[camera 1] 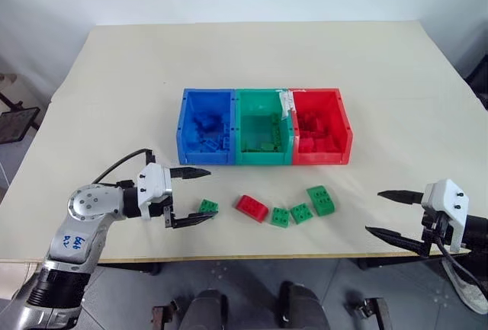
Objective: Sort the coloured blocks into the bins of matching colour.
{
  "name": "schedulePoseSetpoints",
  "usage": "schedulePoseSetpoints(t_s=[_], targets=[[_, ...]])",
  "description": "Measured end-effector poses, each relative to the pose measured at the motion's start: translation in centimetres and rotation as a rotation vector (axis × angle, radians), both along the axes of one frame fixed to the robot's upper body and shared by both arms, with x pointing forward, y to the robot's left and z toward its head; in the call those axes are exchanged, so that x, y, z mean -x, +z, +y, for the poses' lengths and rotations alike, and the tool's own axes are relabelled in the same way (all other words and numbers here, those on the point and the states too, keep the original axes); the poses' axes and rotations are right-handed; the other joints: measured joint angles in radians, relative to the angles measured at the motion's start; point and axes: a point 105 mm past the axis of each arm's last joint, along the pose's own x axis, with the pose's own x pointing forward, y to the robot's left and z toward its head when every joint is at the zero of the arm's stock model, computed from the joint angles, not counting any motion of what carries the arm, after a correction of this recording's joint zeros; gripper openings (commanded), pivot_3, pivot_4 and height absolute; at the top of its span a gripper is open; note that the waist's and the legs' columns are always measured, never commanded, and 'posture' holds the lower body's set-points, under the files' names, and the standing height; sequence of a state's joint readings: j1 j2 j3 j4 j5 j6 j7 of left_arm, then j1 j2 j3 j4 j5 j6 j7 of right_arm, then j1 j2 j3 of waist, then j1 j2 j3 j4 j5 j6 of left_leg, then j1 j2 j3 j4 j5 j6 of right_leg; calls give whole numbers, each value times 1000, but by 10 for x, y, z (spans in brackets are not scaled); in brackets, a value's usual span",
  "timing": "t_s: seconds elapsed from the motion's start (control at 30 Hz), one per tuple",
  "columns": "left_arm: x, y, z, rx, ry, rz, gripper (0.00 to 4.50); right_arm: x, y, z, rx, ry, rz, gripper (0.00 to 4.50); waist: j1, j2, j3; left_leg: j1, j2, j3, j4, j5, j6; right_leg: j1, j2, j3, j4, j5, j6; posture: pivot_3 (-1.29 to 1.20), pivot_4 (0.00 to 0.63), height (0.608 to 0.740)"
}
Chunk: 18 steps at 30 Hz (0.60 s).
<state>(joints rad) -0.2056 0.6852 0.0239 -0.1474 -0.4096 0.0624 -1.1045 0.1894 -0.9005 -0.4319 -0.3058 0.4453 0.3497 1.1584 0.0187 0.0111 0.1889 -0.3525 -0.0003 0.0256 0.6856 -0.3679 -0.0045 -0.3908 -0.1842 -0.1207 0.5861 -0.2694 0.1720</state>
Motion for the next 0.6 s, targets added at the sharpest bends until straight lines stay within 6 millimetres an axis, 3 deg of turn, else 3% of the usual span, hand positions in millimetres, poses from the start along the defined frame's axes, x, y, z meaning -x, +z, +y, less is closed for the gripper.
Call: schedulePoseSetpoints(t_s=[0.17,0.57,0.6], targets=[[5,-6,2,-21,-17,29,4500,-17,-8,31,-28,-39,26,4464,4,-1,0,0,0,0,0,0,0,-1,0,0,0,0,0,0,150,740],[11,-6,7,-42,4,19,4500,-37,-38,62,-61,-111,60,4464,5,-1,0,-1,0,0,0,0,0,-1,0,0,0,0,0,0,150,740],[11,-6,7,-42,6,19,4500,-38,-38,64,-64,-119,53,4095,5,-2,-1,-1,0,0,0,0,0,-1,0,0,0,0,0,0,150,740]])
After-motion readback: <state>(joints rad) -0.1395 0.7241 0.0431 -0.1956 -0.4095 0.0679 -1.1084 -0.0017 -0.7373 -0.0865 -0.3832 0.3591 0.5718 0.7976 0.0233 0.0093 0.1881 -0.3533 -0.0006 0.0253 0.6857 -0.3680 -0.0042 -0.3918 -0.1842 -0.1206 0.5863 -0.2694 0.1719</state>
